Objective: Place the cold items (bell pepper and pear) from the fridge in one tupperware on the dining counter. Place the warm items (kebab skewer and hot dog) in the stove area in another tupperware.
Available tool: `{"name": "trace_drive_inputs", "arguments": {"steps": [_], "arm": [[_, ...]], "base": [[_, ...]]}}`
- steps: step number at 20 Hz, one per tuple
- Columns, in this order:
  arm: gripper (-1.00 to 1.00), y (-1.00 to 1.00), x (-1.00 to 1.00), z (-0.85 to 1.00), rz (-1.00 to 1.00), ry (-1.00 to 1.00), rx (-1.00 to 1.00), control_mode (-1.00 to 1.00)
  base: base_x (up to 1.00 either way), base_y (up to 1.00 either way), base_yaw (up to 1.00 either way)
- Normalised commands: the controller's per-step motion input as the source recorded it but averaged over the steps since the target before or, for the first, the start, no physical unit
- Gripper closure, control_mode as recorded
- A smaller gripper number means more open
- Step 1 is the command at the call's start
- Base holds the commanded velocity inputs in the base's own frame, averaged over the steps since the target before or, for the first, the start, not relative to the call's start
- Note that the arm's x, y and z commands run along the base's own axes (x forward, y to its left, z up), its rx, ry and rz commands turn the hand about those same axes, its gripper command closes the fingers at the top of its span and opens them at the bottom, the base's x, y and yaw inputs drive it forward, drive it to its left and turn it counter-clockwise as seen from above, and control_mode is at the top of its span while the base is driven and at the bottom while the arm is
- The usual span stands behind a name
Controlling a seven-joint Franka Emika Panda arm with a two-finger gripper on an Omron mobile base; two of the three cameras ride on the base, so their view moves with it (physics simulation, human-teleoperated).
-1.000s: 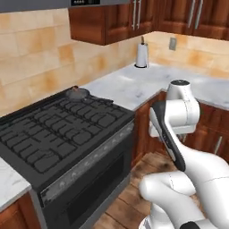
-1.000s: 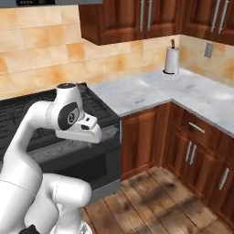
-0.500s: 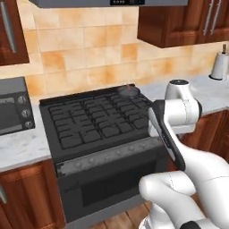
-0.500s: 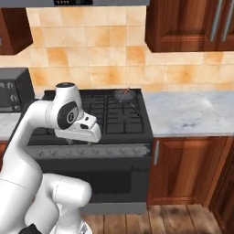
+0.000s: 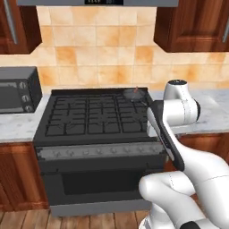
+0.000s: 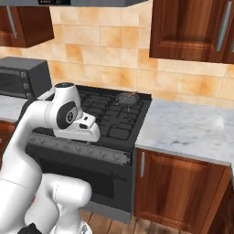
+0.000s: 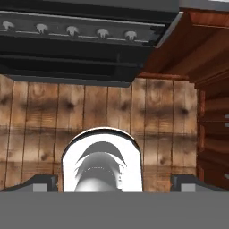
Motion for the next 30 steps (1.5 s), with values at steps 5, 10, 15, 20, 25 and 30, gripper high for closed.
{"name": "trace_drive_inputs", "arguments": {"steps": [5,10,15,20,25,30], "arm": [[-1.0,0.0,0.0,0.0,0.0,0.0,0.0,1.0],[-1.0,0.0,0.0,0.0,0.0,0.0,0.0,1.0],[-1.0,0.0,0.0,0.0,0.0,0.0,0.0,1.0],[-1.0,0.0,0.0,0.0,0.0,0.0,0.0,1.0],[-1.0,0.0,0.0,0.0,0.0,0.0,0.0,1.0],[-1.0,0.07,0.09,0.0,0.0,0.0,0.0,-1.0]], "base": [[0.46,-0.41,0.09],[0.73,0.05,-0.22],[0.49,0.21,-0.13],[0.38,0.42,-0.07],[0.49,0.6,-0.08],[0.28,0.32,-0.05]]}}
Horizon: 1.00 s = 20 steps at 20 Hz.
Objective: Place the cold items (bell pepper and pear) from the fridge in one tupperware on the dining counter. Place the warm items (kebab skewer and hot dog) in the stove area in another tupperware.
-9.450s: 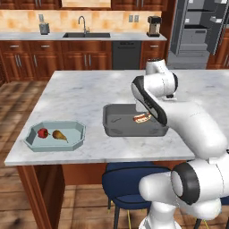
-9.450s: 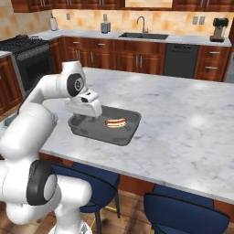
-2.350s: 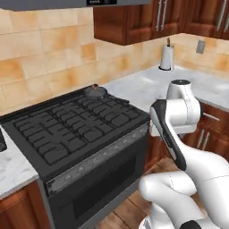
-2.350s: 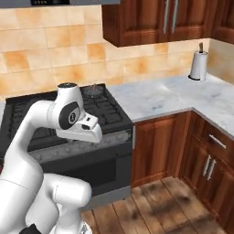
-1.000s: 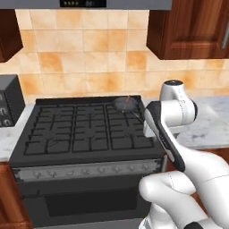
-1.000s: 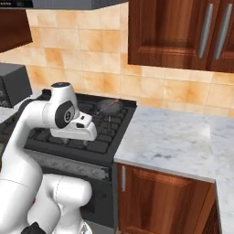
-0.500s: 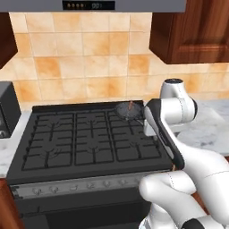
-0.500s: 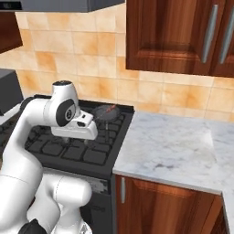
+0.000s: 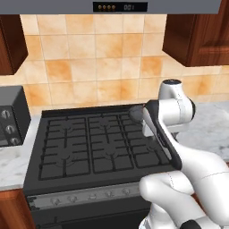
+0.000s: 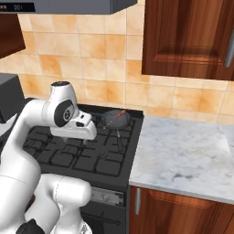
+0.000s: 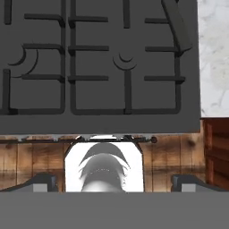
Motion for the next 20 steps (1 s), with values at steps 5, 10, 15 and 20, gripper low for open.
{"name": "trace_drive_inputs", "arguments": {"steps": [5,10,15,20], "arm": [[-1.0,0.13,0.72,0.0,0.08,-0.02,-0.02,-1.0],[-1.0,-0.41,0.84,0.06,0.0,0.06,0.02,-1.0],[-1.0,-0.14,1.0,0.06,0.0,0.08,0.01,-1.0],[-1.0,0.0,1.0,0.0,-0.03,0.02,0.0,-1.0]], "base": [[0.0,0.0,0.0],[0.0,0.0,0.0],[0.0,0.0,0.0],[0.0,0.0,0.0]]}}
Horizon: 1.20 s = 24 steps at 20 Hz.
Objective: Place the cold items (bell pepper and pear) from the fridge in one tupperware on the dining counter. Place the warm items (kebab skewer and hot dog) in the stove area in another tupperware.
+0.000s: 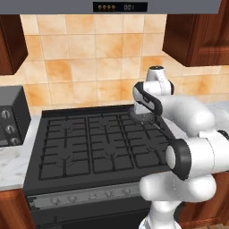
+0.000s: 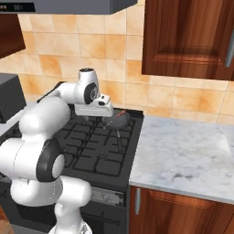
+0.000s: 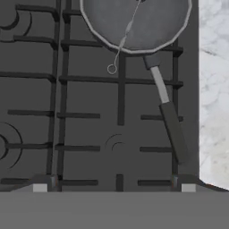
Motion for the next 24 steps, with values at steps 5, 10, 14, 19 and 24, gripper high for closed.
{"name": "trace_drive_inputs", "arguments": {"steps": [5,10,14,19,24], "arm": [[-1.0,-0.06,1.0,0.0,-0.23,0.01,0.0,-1.0],[-1.0,-0.12,1.0,-0.12,-0.39,0.11,0.0,-1.0],[-1.0,-0.47,1.0,-0.4,-0.43,0.01,0.0,-1.0],[-1.0,-0.24,0.97,-0.29,-0.23,0.0,0.01,-1.0],[-1.0,-0.03,0.48,-0.36,0.0,-0.04,0.02,-1.0]], "base": [[0.0,0.0,0.0],[0.0,0.0,0.0],[0.0,0.0,0.0],[0.0,0.0,0.0],[0.0,0.0,0.0]]}}
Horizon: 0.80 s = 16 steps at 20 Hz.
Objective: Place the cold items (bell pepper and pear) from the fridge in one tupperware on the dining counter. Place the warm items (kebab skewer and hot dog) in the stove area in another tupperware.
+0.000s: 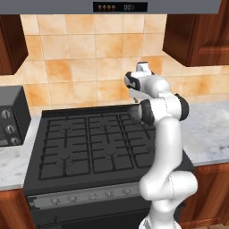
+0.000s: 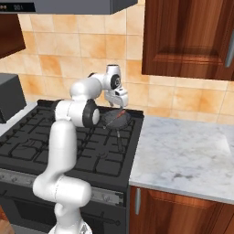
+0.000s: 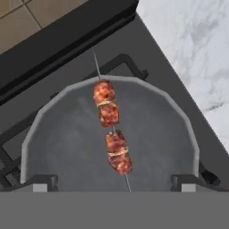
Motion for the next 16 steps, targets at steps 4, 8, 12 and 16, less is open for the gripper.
{"name": "trace_drive_inputs", "arguments": {"steps": [4,8,12,16], "arm": [[-1.0,-0.18,0.07,-0.6,0.0,0.03,0.0,-1.0],[-1.0,-0.16,0.05,-0.63,0.0,0.06,0.0,-1.0],[-1.0,0.0,0.13,-0.33,0.0,0.0,0.0,-1.0],[-1.0,0.0,0.0,-0.13,0.0,0.0,0.0,-1.0]], "base": [[0.0,0.0,0.0],[0.0,0.0,0.0],[0.0,0.0,0.0],[0.0,0.0,0.0]]}}
